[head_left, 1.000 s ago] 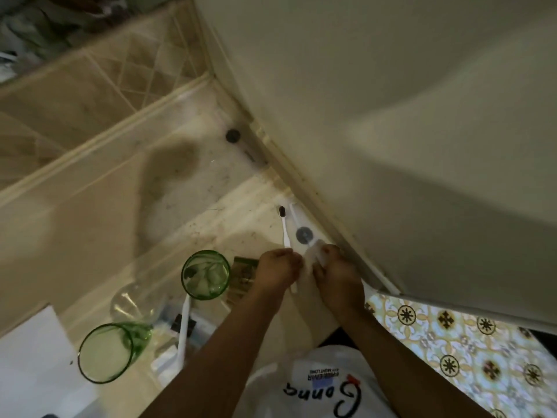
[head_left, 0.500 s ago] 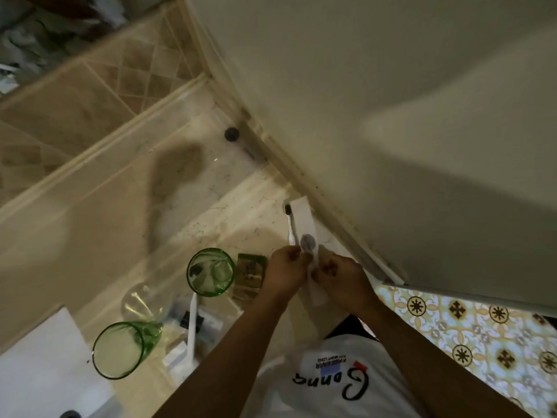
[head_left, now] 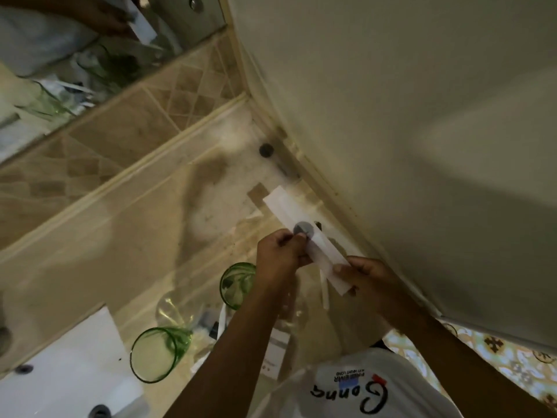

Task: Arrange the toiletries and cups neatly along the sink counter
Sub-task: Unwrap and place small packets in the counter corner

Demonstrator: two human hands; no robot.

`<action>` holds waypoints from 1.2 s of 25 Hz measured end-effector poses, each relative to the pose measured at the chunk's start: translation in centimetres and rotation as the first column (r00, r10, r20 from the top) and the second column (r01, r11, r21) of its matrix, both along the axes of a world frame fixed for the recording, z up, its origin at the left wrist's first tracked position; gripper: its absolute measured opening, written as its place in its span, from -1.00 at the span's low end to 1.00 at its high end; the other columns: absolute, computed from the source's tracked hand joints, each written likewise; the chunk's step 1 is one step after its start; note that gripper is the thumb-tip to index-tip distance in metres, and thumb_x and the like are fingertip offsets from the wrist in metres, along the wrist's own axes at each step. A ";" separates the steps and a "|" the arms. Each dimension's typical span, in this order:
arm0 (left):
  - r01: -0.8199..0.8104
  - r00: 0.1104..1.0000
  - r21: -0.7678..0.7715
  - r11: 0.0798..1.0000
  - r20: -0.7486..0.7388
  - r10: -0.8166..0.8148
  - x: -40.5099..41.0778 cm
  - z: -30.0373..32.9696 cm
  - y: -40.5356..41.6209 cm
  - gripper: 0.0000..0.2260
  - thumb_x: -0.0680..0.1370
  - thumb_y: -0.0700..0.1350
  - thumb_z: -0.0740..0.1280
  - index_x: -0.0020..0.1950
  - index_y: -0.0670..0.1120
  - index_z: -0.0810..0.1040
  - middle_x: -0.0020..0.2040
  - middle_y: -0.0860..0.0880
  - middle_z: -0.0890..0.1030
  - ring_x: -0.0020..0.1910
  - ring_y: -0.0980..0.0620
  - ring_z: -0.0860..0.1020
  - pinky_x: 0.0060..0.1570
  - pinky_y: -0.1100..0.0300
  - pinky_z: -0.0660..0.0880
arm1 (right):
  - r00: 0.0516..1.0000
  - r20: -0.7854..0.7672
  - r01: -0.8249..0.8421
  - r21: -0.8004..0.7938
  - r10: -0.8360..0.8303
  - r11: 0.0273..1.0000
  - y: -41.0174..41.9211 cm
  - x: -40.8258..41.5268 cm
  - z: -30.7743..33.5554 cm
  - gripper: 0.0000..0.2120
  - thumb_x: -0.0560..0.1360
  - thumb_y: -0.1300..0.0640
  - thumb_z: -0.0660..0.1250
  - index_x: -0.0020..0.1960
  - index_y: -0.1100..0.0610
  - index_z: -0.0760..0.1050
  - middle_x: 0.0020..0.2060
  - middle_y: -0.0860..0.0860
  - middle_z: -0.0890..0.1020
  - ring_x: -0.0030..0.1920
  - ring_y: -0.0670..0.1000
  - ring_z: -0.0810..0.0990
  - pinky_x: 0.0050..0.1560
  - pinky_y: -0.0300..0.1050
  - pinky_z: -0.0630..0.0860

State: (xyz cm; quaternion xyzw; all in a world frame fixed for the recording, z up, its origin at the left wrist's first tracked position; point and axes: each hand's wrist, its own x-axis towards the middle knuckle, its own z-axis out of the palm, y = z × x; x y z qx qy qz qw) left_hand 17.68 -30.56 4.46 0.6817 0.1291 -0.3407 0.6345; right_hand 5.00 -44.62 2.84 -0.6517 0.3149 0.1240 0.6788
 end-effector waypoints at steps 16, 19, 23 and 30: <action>-0.008 1.000 0.101 0.995 0.027 0.005 16.1 -3.0 2.2 -0.79 0.50 -0.22 0.50 -0.35 -0.13 0.71 -0.34 -0.11 0.69 -0.32 -0.04 0.71 -0.30 0.13 0.64 | 0.998 0.011 0.066 0.034 -0.066 0.997 3.9 12.8 -2.9 -0.68 0.55 -0.05 0.36 -0.27 0.14 0.64 -0.49 -0.02 0.57 -0.45 -0.08 0.49 -0.42 -0.26 0.44; -0.014 0.998 0.155 0.988 0.069 0.003 18.7 -4.4 1.6 -0.83 0.47 -0.16 0.53 -0.33 -0.07 0.73 -0.26 -0.13 0.72 -0.29 -0.06 0.73 -0.27 0.07 0.67 | 0.994 -0.041 0.097 -0.005 -0.097 0.995 3.6 14.8 -4.8 -0.67 0.57 -0.03 0.34 -0.28 0.13 0.62 -0.50 -0.01 0.56 -0.47 -0.06 0.48 -0.41 -0.19 0.42; 0.054 0.985 0.374 0.926 0.130 -0.110 21.4 -6.2 1.0 -0.76 0.37 0.10 0.59 -0.34 -0.03 0.69 -0.36 -0.03 0.71 -0.39 0.04 0.69 -0.27 0.15 0.66 | 0.991 -0.118 0.040 -0.154 -0.058 0.987 3.3 17.3 -6.6 -0.67 0.58 -0.01 0.31 -0.31 0.09 0.60 -0.49 0.02 0.59 -0.44 -0.03 0.53 -0.31 -0.05 0.48; 0.095 0.707 0.764 0.638 0.399 -0.583 21.3 -7.6 3.1 -0.66 0.52 0.36 0.19 -0.01 0.10 0.43 -0.13 0.10 0.53 -0.16 0.04 0.51 -0.14 0.12 0.45 | 0.960 -0.266 -0.259 -0.734 0.085 0.627 3.1 17.8 -5.1 -0.72 0.57 -0.18 0.25 -0.22 -0.05 0.51 -0.32 -0.13 0.62 -0.36 -0.17 0.55 -0.32 -0.21 0.52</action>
